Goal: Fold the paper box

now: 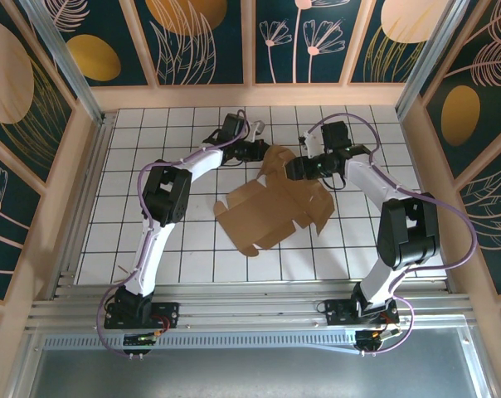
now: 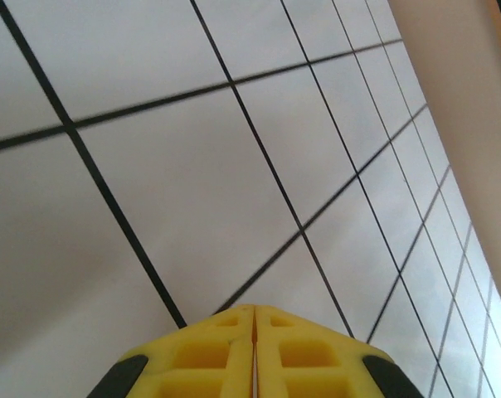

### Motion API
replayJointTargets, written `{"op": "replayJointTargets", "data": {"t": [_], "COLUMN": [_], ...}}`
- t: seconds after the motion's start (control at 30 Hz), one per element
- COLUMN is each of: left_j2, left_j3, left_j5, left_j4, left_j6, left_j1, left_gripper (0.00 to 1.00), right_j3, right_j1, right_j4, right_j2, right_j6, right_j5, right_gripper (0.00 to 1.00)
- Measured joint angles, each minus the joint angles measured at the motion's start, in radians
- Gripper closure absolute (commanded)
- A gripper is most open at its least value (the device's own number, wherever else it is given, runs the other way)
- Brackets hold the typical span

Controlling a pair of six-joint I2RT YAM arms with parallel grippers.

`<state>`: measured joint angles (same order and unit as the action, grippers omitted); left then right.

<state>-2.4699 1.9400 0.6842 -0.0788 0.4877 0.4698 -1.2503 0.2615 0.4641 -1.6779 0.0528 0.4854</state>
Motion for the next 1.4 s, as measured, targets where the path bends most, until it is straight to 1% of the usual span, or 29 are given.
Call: {"op": "replayJointTargets", "data": {"t": [0.23, 0.4, 0.63, 0.77, 0.93, 1.13, 1.17, 1.33, 1.4], "left_j2": [0.002, 0.034, 0.095, 0.143, 0.216, 0.261, 0.263, 0.271, 0.276], "left_j3": [-0.026, -0.118, -0.24, -0.312, -0.375, -0.397, -0.401, -0.433, -0.458], "left_j5": [0.066, 0.072, 0.068, 0.047, 0.056, 0.097, 0.107, 0.132, 0.135], "left_j4": [0.016, 0.05, 0.085, 0.099, 0.156, 0.178, 0.179, 0.195, 0.209], "left_j6": [0.021, 0.037, 0.028, -0.027, -0.137, -0.271, -0.285, -0.302, -0.301], "left_j1": [0.03, 0.043, 0.04, 0.04, 0.041, 0.039, 0.039, 0.035, 0.034], "left_gripper": [0.92, 0.93, 0.93, 0.83, 0.82, 0.81, 0.81, 0.81, 0.82], "right_j3": [-0.006, -0.006, -0.006, -0.006, -0.006, -0.006, -0.006, -0.005, 0.0], "right_j1": [0.001, 0.016, 0.069, 0.095, 0.121, 0.172, 0.181, 0.217, 0.239], "right_j4": [0.002, 0.002, -0.016, -0.016, -0.016, -0.014, -0.013, -0.009, -0.004], "right_j2": [0.0, 0.0, 0.003, 0.008, 0.024, 0.054, 0.056, 0.066, 0.083], "right_j6": [-0.007, -0.008, 0.0, 0.019, 0.043, 0.081, 0.086, 0.104, 0.107], "right_j5": [-0.055, -0.085, -0.149, -0.197, -0.246, -0.316, -0.333, -0.395, -0.423], "right_gripper": [0.42, 0.42, 0.43, 0.44, 0.47, 0.52, 0.5, 0.22, 0.15]}}
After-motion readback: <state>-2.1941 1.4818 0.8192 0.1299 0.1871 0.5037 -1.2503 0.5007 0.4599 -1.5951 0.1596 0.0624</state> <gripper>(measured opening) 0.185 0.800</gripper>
